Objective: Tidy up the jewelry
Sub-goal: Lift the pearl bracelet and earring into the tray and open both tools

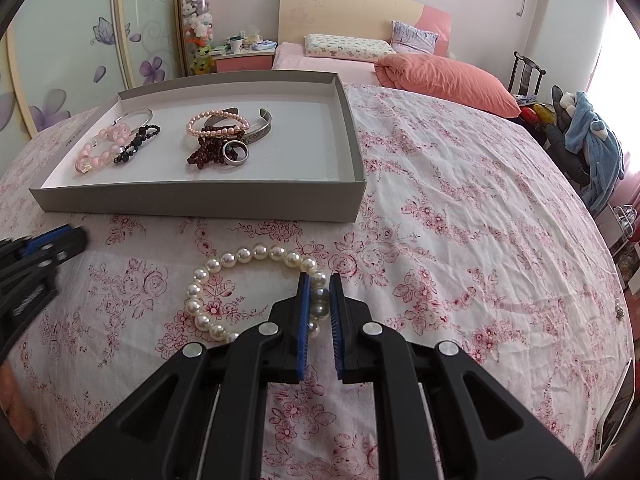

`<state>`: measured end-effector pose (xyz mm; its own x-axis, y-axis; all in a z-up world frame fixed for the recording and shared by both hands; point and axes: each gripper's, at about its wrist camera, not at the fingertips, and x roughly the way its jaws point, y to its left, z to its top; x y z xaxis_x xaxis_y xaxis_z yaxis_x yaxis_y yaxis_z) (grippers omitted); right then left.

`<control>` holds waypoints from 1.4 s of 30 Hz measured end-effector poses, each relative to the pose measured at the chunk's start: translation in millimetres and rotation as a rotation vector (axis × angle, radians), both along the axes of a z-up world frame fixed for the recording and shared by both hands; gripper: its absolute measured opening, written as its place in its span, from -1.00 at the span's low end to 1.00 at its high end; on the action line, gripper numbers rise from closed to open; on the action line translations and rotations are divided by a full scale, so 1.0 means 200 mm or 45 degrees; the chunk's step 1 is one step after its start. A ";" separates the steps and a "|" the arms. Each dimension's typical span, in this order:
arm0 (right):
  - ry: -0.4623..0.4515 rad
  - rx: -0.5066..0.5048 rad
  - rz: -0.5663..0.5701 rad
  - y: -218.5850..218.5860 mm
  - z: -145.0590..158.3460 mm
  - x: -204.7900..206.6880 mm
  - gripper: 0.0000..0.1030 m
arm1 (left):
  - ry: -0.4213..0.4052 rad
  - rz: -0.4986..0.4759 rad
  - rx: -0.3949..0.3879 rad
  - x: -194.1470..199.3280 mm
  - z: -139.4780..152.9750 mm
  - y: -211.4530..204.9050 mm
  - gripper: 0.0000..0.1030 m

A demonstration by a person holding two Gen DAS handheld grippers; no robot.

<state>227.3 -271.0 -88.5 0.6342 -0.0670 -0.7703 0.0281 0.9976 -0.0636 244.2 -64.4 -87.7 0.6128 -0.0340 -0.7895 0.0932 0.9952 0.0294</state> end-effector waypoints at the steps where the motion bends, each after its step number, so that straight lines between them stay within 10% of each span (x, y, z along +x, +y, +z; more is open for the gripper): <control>1: 0.000 0.000 0.000 0.00 0.00 0.00 -0.78 | 0.000 0.003 0.004 -0.01 0.00 0.04 -0.69; 42: -0.260 0.321 0.170 0.12 0.29 -0.14 -0.80 | -0.174 0.025 -0.038 -0.20 0.16 0.26 -0.71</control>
